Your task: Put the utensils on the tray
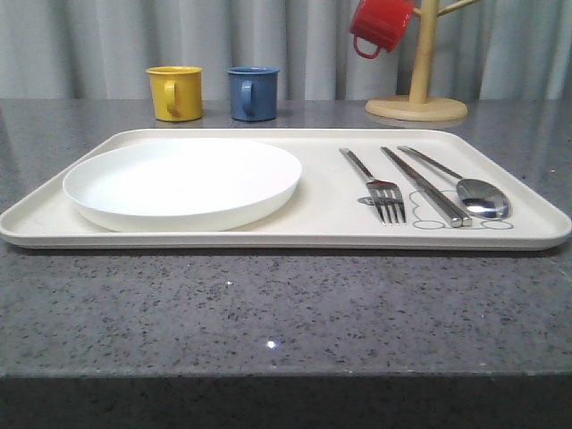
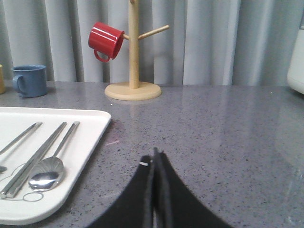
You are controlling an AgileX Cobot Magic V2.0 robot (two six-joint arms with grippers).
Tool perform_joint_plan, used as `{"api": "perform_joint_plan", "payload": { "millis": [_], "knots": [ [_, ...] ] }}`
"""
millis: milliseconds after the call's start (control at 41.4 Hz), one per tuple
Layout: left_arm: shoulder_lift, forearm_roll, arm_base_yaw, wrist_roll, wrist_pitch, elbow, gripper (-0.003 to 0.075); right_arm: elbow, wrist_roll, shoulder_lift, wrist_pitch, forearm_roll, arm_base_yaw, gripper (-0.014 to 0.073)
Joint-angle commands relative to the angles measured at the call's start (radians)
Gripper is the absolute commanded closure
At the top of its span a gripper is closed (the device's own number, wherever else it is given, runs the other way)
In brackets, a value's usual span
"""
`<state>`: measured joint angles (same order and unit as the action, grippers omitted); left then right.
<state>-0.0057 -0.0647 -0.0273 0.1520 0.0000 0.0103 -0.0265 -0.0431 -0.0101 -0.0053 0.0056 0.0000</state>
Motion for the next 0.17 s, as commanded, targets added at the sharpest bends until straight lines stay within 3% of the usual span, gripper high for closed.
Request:
{"api": "perform_joint_plan", "payload": {
  "millis": [0,145],
  "knots": [
    [-0.022,-0.01,0.007,0.001,-0.08,-0.004,0.0738,0.0,0.013,-0.017,-0.087,0.004,0.001,0.0664],
    [-0.022,-0.01,0.007,0.001,-0.08,-0.004,0.0738,0.0,0.013,-0.017,-0.087,0.004,0.001,0.0664]
  ]
}}
